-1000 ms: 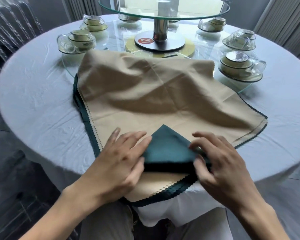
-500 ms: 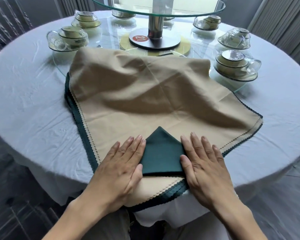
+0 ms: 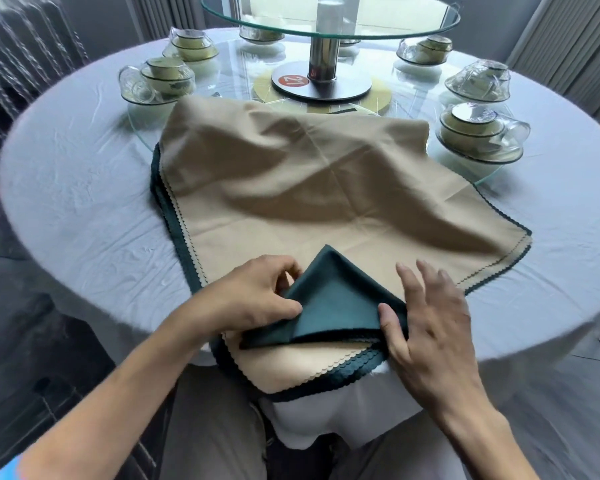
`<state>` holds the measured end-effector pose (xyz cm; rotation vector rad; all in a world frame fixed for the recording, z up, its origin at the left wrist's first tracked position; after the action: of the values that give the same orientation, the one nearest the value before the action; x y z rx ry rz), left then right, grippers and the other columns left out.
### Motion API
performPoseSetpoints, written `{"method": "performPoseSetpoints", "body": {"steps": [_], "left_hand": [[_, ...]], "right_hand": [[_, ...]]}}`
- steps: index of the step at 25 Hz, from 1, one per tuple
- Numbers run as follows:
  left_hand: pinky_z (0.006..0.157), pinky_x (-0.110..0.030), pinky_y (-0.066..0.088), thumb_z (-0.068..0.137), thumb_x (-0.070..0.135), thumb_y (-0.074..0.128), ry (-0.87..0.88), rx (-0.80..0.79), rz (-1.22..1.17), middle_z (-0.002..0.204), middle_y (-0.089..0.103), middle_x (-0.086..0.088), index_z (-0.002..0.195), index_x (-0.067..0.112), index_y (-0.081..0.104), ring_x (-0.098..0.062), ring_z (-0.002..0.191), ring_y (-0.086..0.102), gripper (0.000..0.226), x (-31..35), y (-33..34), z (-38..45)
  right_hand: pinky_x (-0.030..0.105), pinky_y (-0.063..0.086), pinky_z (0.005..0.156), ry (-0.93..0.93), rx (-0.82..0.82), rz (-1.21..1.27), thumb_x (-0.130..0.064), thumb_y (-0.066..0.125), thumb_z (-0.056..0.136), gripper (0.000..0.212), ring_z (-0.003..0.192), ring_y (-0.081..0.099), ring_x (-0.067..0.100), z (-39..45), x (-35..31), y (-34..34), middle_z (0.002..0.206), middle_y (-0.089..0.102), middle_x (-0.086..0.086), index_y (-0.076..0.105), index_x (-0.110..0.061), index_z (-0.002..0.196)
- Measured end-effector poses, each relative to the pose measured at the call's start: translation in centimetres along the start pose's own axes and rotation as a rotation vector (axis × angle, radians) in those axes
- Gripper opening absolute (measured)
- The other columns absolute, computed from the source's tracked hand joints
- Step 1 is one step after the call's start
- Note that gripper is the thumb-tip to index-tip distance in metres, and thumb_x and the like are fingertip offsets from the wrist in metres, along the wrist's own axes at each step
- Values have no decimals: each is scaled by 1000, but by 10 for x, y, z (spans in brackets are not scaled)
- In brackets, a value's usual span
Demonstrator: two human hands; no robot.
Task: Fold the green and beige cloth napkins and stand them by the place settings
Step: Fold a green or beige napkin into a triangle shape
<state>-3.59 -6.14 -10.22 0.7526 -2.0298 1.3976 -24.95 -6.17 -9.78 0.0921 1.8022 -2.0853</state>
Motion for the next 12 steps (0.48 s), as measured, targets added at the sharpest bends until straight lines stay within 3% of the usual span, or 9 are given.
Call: {"method": "performPoseSetpoints", "body": {"steps": [1, 3, 5, 7, 8, 10, 12], "left_hand": [[62, -28, 42, 75, 22, 68, 14, -29, -114, 76, 61, 5, 93, 21, 60, -12, 66, 53, 20, 4, -1, -1], [60, -34, 40, 72, 19, 62, 97, -43, -235, 72, 56, -3, 88, 9, 56, -16, 66, 50, 20, 19, 2, -9], [59, -33, 40, 79, 14, 62, 272, -17, -298, 70, 53, 1, 83, 9, 54, -13, 64, 49, 10, 49, 7, -24], [60, -26, 43, 87, 11, 67, 450, 81, -268, 73, 59, 11, 85, 18, 58, -7, 65, 53, 11, 79, 8, -43], [62, -26, 45, 87, 13, 70, 510, 156, -224, 77, 63, 8, 89, 17, 60, -8, 68, 56, 11, 90, 6, -52], [67, -22, 44, 83, 16, 76, 569, 288, -111, 84, 64, 8, 91, 16, 59, -6, 75, 56, 18, 104, 3, -62], [77, -12, 41, 81, 14, 78, 599, 265, -67, 95, 65, 13, 97, 17, 65, -1, 91, 60, 21, 109, 8, -65]], "right_hand": [[47, 31, 104, -43, 153, 13, -42, 46, 88, 47, 125, 44, 32, -6, -12, -19, 132, 51, 8, 56, -19, 127], [42, 35, 84, -166, 348, 42, -35, 58, 85, 19, 95, 54, 27, -22, -43, -45, 98, 61, -1, 64, -21, 96], [39, 41, 77, -178, 257, 259, -49, 54, 87, 22, 85, 57, 16, -25, -66, -52, 88, 60, -12, 60, -28, 91], [37, 49, 77, -55, 66, 694, -61, 51, 84, 32, 88, 62, 5, -19, -72, -45, 91, 65, -13, 57, -32, 99], [39, 52, 78, -11, -5, 923, -60, 54, 83, 33, 90, 65, 8, -15, -74, -42, 92, 69, -10, 57, -33, 101], [47, 55, 81, 7, -30, 1233, -45, 59, 88, 20, 88, 69, 20, -8, -76, -42, 89, 72, 0, 60, -28, 99], [40, 57, 80, -7, 40, 1342, -21, 57, 96, 8, 85, 69, 23, 1, -69, -47, 87, 71, 6, 64, -17, 97]]}}
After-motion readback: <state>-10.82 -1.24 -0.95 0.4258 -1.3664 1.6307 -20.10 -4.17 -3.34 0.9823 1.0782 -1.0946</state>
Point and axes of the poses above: each hand's wrist, its own z-axis towards the middle knuckle, its own y-axis out of the palm, x = y × z, the point moved 9 cm from there along z, towards the middle knuckle
